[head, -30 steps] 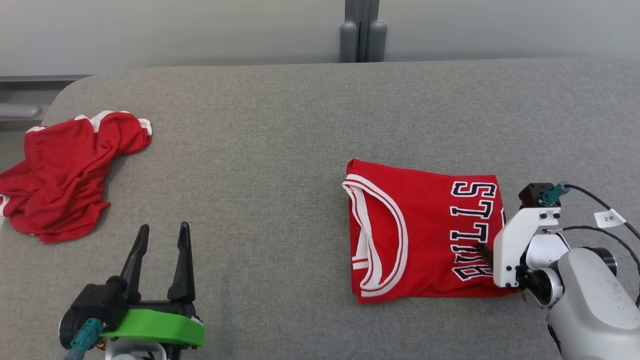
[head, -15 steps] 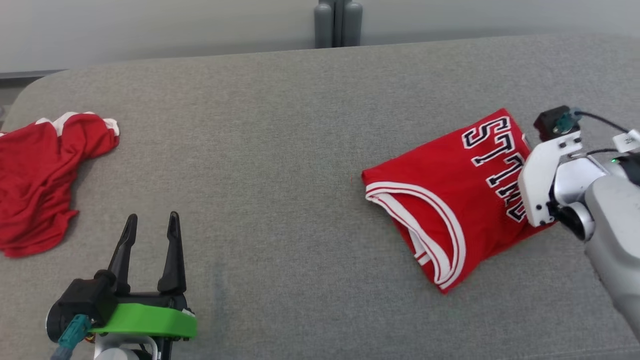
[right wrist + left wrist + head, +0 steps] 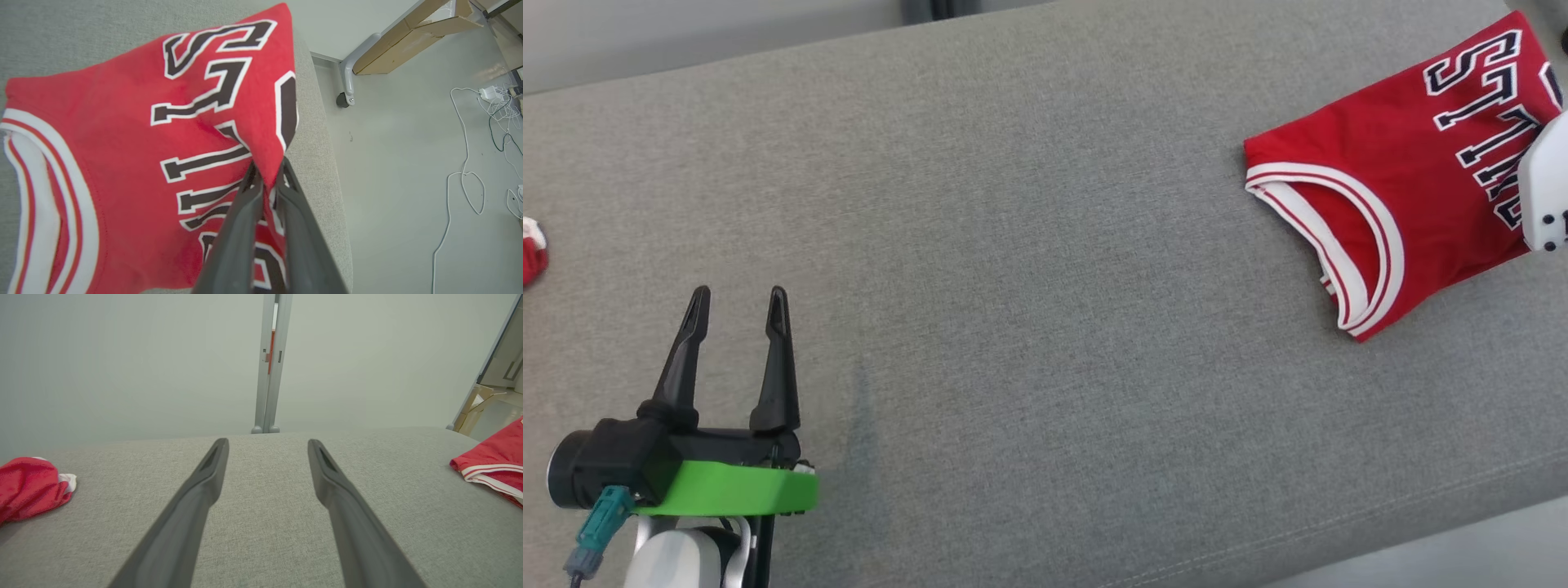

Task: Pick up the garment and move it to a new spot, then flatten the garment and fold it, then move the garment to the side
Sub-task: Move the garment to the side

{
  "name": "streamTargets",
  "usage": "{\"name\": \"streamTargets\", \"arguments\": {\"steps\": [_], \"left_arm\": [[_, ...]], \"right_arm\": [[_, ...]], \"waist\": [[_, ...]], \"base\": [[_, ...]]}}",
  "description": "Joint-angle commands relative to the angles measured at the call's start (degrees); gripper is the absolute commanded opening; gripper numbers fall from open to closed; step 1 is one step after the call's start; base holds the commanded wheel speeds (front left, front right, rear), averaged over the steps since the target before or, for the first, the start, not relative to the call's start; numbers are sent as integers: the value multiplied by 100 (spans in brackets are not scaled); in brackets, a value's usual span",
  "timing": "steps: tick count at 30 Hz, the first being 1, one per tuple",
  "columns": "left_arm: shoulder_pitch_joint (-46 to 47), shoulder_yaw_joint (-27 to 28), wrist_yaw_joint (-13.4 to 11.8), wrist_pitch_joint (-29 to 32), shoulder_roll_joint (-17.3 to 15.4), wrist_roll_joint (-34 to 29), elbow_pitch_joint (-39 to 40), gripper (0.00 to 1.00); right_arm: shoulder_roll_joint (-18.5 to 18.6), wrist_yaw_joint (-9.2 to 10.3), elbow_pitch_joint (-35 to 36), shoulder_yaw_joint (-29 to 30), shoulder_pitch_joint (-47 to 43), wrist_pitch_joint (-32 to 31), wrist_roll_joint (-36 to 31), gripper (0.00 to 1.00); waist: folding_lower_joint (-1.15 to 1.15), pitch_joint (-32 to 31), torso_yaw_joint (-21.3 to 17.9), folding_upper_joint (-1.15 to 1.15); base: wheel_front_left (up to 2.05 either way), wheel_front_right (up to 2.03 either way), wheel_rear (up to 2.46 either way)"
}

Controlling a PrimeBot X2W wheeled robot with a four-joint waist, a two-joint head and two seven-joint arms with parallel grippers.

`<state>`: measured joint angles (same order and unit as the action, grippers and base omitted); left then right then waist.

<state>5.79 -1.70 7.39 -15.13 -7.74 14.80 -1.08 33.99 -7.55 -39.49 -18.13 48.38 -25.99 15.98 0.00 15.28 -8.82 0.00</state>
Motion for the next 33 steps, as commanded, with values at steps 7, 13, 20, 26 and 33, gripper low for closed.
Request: {"name": "streamTargets", "arguments": {"steps": [7, 13, 20, 26, 33], "left_arm": [[335, -125, 12, 0, -286, -26, 288, 100], [526, -33, 3, 0, -454, -60, 595, 100], [532, 58, -25, 0, -507, -61, 730, 100], [486, -18, -19, 0, -384, -12, 549, 100], [223, -62, -3, 0, -80, 48, 142, 100]], "right_arm": [[311, 12, -429, 250, 257, 700, -492, 0], [593, 12, -707, 639, 366, 1240, -935, 0], [448, 12, -910, 1305, 340, 1718, -1563, 100], [333, 12, -1093, 1694, 154, 1836, -1970, 100], [-143, 12, -632, 2130, -418, 2789, -1820, 100]], "waist": [[0, 1029, -371, 0], [0, 1475, -202, 0], [0, 1617, -88, 0], [0, 1283, 31, 0], [0, 339, 287, 0]], "base": [[0, 0, 0], [0, 0, 0], [0, 0, 0], [0, 0, 0], [0, 0, 0]]}}
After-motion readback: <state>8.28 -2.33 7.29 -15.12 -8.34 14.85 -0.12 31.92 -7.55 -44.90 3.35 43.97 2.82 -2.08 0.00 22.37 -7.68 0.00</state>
